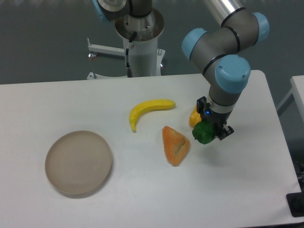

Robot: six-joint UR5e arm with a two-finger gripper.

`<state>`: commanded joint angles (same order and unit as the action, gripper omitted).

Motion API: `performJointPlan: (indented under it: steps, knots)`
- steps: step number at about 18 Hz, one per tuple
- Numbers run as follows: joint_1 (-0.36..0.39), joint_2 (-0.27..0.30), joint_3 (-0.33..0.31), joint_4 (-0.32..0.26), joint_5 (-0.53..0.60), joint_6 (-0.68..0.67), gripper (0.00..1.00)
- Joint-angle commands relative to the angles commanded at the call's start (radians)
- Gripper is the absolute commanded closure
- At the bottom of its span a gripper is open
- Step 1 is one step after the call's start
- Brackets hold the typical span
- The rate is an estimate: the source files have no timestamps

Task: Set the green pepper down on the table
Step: 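Carry the green pepper in the gripper and lower it toward the table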

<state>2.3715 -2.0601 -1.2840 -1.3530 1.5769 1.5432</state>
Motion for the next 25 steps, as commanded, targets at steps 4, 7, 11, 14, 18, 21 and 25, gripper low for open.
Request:
performJointPlan:
  steps: [4,7,11,14,18,21,25]
  knots:
    - [0.002,-0.02,0.043,0.0,-0.002,-0.002,0.94]
    - [0.008,-0.057,0.071,0.032,-0.008,-0.002,0.93]
    - [0.012,-0.119,0.094,0.139,-0.005,-0.061,0.94]
    - [0.015,-0.166,0.124,0.179,-0.005,-0.08,0.94]
    - [0.015,-0.198,0.126,0.181,-0.003,-0.084,0.93]
    - [0.011,-0.219,0.127,0.213,-0.003,-0.095,0.93]
    - [0.011,-0.247,0.135,0.216,-0.003,-0.101,0.9]
